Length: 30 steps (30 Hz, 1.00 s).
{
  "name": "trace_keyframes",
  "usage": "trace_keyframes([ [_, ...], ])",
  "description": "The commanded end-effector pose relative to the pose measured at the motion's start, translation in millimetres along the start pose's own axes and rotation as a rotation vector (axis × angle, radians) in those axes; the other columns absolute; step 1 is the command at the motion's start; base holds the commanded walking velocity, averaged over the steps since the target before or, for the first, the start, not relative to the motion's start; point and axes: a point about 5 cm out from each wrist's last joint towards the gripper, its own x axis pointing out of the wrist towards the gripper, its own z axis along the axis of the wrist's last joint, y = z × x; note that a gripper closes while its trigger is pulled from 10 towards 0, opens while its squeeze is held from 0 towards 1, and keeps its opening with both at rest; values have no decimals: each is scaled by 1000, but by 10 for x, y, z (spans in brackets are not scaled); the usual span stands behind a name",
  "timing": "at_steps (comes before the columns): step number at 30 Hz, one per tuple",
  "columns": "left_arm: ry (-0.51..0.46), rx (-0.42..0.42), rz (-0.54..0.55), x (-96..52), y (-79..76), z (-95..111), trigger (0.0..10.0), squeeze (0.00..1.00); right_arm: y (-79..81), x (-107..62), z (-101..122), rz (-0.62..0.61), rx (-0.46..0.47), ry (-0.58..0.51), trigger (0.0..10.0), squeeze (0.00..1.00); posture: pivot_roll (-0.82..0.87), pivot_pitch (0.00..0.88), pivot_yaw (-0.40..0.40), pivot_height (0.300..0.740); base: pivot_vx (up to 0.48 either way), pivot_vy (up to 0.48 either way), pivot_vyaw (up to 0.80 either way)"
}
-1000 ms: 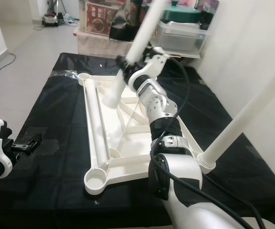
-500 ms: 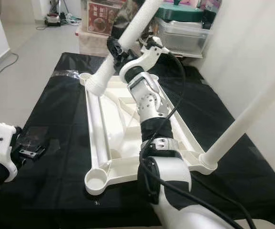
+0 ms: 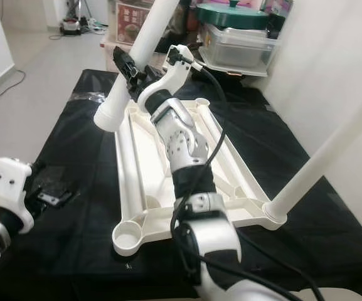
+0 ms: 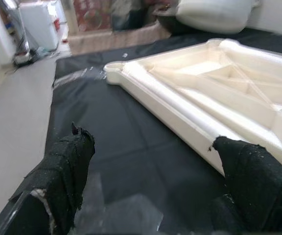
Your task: Building children table
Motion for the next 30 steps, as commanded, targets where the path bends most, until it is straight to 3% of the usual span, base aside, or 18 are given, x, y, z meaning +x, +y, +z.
trace_keyframes([
  [1, 2, 8, -6, 6, -15, -20, 10000, 0, 25, -4, 24, 6, -18, -1, 10000, 0, 182, 0, -113, 714, 0, 0, 0],
  [5, -37, 3, -20, 116, -34, 38, 10000, 0, 188, -29, -102, 73, -23, 32, 10000, 0, 175, 0, -110, 714, 0, 0, 0],
  [7, -75, -13, -65, 233, -92, 98, 10000, 0, 371, -64, -217, 151, -26, 63, 10000, 0, 169, 0, -106, 714, 0, 0, 0],
  [13, -100, -24, -106, 357, -157, 137, 10000, 0, 542, -111, -329, 218, -29, 93, 10000, 0, 161, 0, -100, 714, 0, 0, 0],
  [30, -163, -75, -164, 564, -314, 244, 10000, 0, 788, -262, -509, 324, -44, 159, 10000, 0, 156, 0, -98, 714, 0, 0, 0],
])
